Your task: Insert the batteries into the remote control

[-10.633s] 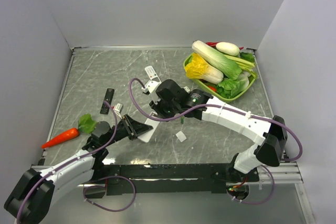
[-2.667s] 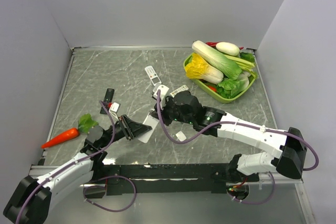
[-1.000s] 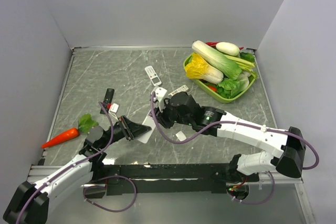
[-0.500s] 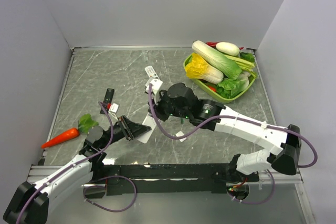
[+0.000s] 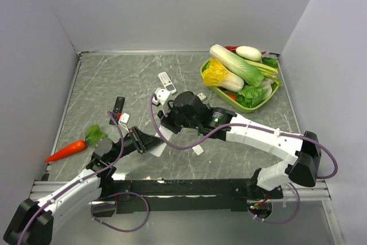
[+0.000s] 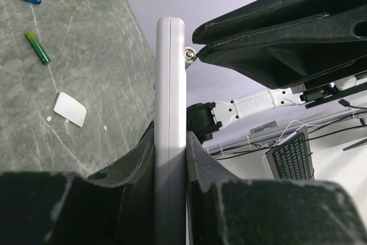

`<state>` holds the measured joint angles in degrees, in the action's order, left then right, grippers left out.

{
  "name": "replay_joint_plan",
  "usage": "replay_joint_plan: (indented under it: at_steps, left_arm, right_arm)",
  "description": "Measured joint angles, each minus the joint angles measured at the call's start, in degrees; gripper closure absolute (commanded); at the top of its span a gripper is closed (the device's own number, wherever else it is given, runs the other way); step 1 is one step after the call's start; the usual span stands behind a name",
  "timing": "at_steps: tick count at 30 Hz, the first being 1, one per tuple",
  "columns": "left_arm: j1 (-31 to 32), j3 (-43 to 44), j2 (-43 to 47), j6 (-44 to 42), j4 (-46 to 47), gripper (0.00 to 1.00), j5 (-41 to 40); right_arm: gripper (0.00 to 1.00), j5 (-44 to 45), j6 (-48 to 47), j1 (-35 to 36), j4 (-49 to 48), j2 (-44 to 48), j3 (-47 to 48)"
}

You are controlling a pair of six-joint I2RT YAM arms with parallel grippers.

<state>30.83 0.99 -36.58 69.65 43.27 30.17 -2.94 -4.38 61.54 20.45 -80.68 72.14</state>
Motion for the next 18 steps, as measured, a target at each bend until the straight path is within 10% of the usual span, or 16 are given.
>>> replay_joint_plan:
  at_steps: [18]
  left_arm:
    - [0.0, 0.0, 0.5, 2.2, -1.3, 0.98, -0.3]
  right_arm:
    - [0.87, 0.5, 0.0, 0.0, -3.2, 0.0, -3.1]
